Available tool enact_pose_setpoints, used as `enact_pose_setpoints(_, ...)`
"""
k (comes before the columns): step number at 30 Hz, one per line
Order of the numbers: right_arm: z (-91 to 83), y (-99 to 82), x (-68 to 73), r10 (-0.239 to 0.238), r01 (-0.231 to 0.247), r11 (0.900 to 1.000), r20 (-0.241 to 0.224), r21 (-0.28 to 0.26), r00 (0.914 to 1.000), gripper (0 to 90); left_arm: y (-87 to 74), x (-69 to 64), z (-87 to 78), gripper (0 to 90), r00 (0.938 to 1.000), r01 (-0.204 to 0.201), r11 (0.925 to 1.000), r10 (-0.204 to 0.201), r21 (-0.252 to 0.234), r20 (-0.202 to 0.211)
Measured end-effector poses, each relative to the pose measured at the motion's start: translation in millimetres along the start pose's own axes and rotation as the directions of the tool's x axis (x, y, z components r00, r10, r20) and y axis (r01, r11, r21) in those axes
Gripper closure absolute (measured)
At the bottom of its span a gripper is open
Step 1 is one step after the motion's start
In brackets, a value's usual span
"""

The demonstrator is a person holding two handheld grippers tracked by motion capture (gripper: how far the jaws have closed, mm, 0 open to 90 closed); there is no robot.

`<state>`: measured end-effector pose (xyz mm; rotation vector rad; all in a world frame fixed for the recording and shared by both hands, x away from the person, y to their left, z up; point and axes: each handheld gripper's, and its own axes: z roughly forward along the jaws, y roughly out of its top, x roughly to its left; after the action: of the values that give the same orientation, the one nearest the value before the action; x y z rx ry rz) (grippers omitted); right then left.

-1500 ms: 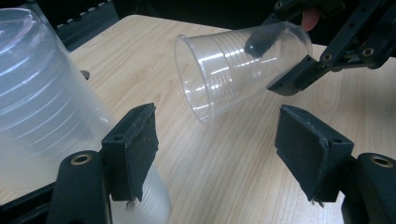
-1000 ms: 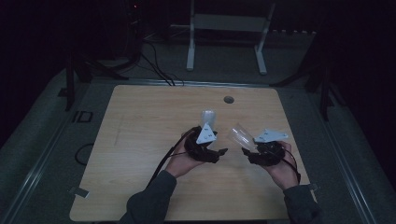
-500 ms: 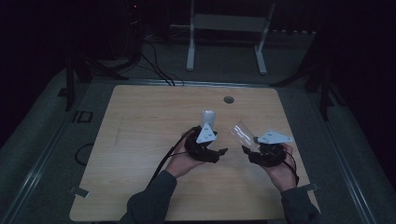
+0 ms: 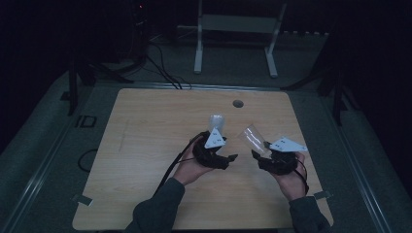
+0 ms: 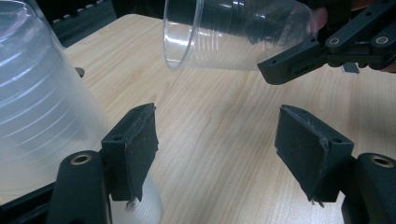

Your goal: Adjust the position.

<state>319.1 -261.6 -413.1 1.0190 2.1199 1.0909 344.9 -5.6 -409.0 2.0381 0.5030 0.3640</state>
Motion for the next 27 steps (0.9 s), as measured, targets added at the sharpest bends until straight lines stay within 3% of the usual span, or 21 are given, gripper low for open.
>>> enact_pose_setpoints(27, -8.4, 3.4, 2.8, 0.011, -0.006, 0.9939, 0.046, -0.11, 0.9989, 41.8, 2.0, -0.3, 3.4, 29.5, 0.9979, 0.064, 0.9978, -0.064, -0.019, 0.008)
